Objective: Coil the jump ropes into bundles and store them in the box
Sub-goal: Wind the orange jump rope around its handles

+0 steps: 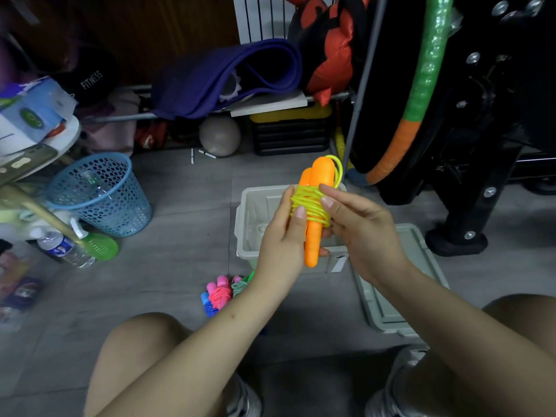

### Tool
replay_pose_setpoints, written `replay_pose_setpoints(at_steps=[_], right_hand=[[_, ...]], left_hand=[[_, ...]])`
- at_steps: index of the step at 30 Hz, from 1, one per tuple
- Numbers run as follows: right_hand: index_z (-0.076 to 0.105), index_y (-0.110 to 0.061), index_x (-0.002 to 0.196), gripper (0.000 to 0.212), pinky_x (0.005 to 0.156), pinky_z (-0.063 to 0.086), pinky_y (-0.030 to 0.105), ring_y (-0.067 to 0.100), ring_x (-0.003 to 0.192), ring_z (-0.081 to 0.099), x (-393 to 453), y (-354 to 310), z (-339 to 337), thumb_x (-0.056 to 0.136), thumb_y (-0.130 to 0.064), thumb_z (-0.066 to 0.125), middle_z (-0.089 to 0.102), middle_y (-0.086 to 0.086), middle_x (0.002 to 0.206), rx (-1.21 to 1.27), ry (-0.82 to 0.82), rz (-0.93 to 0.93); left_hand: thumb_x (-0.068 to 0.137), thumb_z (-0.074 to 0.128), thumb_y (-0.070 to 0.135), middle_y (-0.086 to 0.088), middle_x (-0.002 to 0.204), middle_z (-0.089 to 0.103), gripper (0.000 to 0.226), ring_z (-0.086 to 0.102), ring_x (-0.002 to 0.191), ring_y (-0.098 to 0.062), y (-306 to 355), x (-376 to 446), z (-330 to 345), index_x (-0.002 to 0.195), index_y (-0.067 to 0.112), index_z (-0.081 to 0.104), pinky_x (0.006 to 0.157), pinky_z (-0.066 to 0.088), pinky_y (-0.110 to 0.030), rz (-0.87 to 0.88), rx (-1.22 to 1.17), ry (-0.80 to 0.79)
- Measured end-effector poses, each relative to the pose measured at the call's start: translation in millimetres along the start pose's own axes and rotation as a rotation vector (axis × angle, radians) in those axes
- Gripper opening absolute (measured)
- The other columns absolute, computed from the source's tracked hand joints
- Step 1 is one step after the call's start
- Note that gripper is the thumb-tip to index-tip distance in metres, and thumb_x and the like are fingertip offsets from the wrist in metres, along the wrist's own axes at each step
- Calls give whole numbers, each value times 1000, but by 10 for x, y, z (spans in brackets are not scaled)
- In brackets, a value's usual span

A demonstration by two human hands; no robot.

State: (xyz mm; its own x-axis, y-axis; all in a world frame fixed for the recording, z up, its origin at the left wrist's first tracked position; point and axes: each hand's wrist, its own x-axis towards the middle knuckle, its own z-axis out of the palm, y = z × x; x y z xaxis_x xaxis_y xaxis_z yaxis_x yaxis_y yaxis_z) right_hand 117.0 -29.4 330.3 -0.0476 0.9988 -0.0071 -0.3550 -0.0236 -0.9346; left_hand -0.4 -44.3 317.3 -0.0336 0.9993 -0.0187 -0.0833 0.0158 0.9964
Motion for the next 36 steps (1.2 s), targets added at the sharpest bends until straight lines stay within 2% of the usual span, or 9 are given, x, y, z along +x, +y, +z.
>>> replay_pose_setpoints(at_steps=[3,5,7,9,11,18,23,30,36], right_hand=[[71,-13,99,18,55,48,29,23,68,60,-28,15,6,86,-6,60,71,5,84,20,23,-4],[71,-15,97,19,62,52,25,16,79,68,-22,-7,-17,86,-4,60,74,0,87,-28,51,-39],[71,-16,95,20,66,52,20,9,83,69,-15,-20,-34,87,-2,59,75,-5,85,-79,62,-77],[71,-16,92,20,64,52,18,7,80,68,-26,-15,-25,87,-1,60,74,-7,82,-130,51,-97],[71,-17,91,20,62,51,16,5,77,68,-34,-6,-18,87,-1,60,74,-9,79,-165,49,-100],[73,-21,88,18,72,56,26,10,82,68,-38,-9,-133,84,-5,66,74,-6,82,-359,0,-67],[73,-17,87,15,79,56,33,15,83,69,-70,24,-126,82,-4,67,75,0,87,-361,-38,-12],[73,-16,83,16,77,58,48,30,84,69,-55,-48,-88,85,-4,63,73,8,83,-309,18,24],[70,-18,87,13,75,55,52,45,84,65,-7,-134,-131,91,-11,60,66,32,86,-481,-135,-37]], left_hand=[[100,39,38,3,93,68,47,69,77,-17,-67,1,36,146,31,31,61,56,-35,37,133,23],[98,37,43,7,115,61,45,64,101,-17,-62,59,27,142,31,37,87,52,-39,44,258,35],[102,38,30,3,133,47,36,48,122,-12,-33,134,-13,136,25,47,107,35,-25,57,346,54],[99,44,19,2,128,44,27,48,118,-10,-1,143,-51,122,29,55,97,34,-9,159,370,66],[94,50,17,2,118,52,24,53,108,-7,-7,135,-85,110,30,60,88,39,-7,268,380,64],[77,75,9,9,76,66,20,61,69,-7,129,327,-343,76,27,69,70,57,-33,174,396,-104],[80,72,5,2,76,58,22,57,65,-9,134,364,-431,76,24,61,66,52,-27,135,505,-335],[83,54,17,21,80,42,6,40,70,-4,91,241,-297,83,12,56,70,33,-5,568,792,-137],[86,56,9,2,88,58,5,48,80,-4,71,226,-264,89,8,60,73,36,-6,630,739,-48]])
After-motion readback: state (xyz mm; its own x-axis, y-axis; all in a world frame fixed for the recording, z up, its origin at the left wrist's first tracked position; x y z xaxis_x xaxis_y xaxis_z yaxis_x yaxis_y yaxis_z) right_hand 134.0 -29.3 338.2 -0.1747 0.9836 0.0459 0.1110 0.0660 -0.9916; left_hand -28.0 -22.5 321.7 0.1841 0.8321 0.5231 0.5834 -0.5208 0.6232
